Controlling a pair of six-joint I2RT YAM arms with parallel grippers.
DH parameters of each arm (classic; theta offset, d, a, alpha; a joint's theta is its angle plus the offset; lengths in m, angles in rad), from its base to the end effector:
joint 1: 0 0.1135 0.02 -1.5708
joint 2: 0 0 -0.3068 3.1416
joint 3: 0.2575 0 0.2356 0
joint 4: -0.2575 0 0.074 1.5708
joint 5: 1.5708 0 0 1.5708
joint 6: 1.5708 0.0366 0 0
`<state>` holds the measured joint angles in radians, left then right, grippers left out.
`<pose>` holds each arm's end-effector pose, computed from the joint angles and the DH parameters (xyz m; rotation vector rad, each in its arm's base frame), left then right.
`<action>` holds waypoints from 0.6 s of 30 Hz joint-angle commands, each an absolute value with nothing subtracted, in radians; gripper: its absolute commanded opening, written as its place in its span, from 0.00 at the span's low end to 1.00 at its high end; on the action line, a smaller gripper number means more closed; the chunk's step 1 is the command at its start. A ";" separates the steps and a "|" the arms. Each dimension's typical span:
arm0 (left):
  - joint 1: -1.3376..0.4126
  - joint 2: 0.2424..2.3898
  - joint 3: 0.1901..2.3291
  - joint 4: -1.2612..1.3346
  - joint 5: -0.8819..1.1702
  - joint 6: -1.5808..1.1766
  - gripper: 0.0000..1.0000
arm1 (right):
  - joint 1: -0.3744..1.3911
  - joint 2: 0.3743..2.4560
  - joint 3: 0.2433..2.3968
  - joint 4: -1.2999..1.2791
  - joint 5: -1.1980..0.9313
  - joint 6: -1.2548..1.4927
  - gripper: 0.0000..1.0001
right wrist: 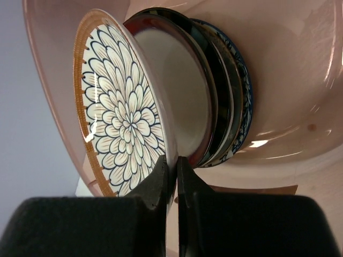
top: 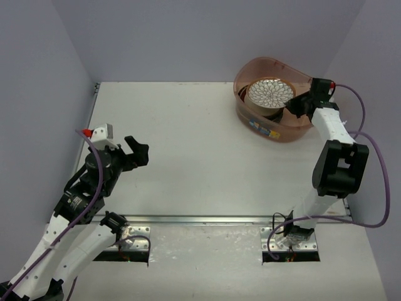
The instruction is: Place the plates into the plastic bin on the countertop
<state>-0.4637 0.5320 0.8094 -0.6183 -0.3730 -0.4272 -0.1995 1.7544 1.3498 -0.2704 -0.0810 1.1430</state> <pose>0.0598 -0.0150 0.3531 -0.2160 1.8829 -0.2518 0.3881 -0.0754 0.3116 1.4027 1.8383 0.5882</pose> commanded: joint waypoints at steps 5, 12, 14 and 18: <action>-0.466 0.525 0.804 -0.565 -0.346 -0.405 1.00 | -0.150 1.851 1.492 -0.155 -0.078 1.083 0.00; -0.466 0.532 0.802 -0.561 -0.330 -0.400 1.00 | -0.131 1.882 1.489 -0.157 -0.086 1.077 0.23; -0.465 0.533 0.802 -0.560 -0.327 -0.399 1.00 | -0.125 1.889 1.530 -0.217 -0.088 1.065 0.62; -0.465 0.535 0.802 -0.561 -0.342 -0.400 1.00 | -0.104 1.854 1.586 -0.328 -0.069 1.007 0.92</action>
